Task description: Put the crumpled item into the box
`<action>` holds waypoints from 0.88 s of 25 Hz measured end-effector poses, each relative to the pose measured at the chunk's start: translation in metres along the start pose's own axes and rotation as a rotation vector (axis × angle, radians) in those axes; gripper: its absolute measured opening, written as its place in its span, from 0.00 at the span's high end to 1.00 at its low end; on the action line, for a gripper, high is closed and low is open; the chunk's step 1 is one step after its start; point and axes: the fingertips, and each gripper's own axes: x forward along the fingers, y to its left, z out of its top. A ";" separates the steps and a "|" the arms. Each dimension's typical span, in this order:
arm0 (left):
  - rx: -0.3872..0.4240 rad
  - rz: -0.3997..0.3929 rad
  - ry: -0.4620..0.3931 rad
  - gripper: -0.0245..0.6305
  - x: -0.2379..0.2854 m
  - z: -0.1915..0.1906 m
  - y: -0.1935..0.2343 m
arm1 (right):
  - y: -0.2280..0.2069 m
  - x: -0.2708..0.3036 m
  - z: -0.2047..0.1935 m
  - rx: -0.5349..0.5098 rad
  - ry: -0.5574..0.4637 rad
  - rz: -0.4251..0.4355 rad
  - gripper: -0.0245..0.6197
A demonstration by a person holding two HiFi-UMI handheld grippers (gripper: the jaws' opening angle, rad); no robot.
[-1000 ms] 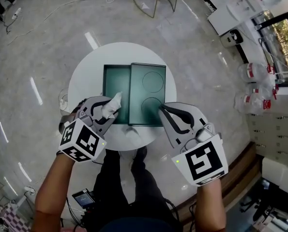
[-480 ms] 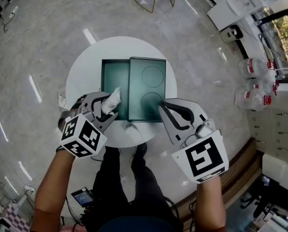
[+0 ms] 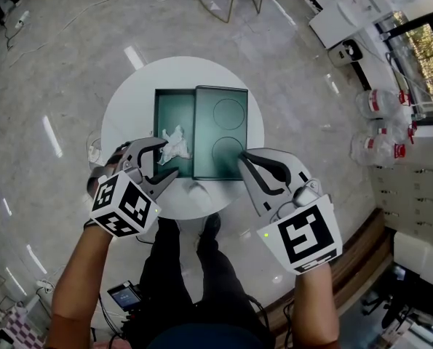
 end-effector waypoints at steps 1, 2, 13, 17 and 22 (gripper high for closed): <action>0.003 0.003 -0.002 0.59 -0.003 0.003 -0.001 | 0.001 -0.004 0.001 -0.002 -0.002 -0.001 0.90; 0.005 0.008 -0.005 0.59 -0.007 0.006 -0.003 | 0.002 -0.008 0.002 -0.005 -0.004 -0.002 0.90; 0.032 0.102 -0.070 0.60 -0.078 0.058 0.001 | 0.011 -0.060 0.044 -0.044 -0.038 -0.030 0.90; 0.057 0.158 -0.103 0.64 -0.115 0.084 -0.001 | 0.018 -0.088 0.063 -0.073 -0.066 -0.047 0.90; 0.078 0.228 -0.153 0.79 -0.169 0.123 0.000 | 0.019 -0.124 0.096 -0.101 -0.101 -0.059 0.90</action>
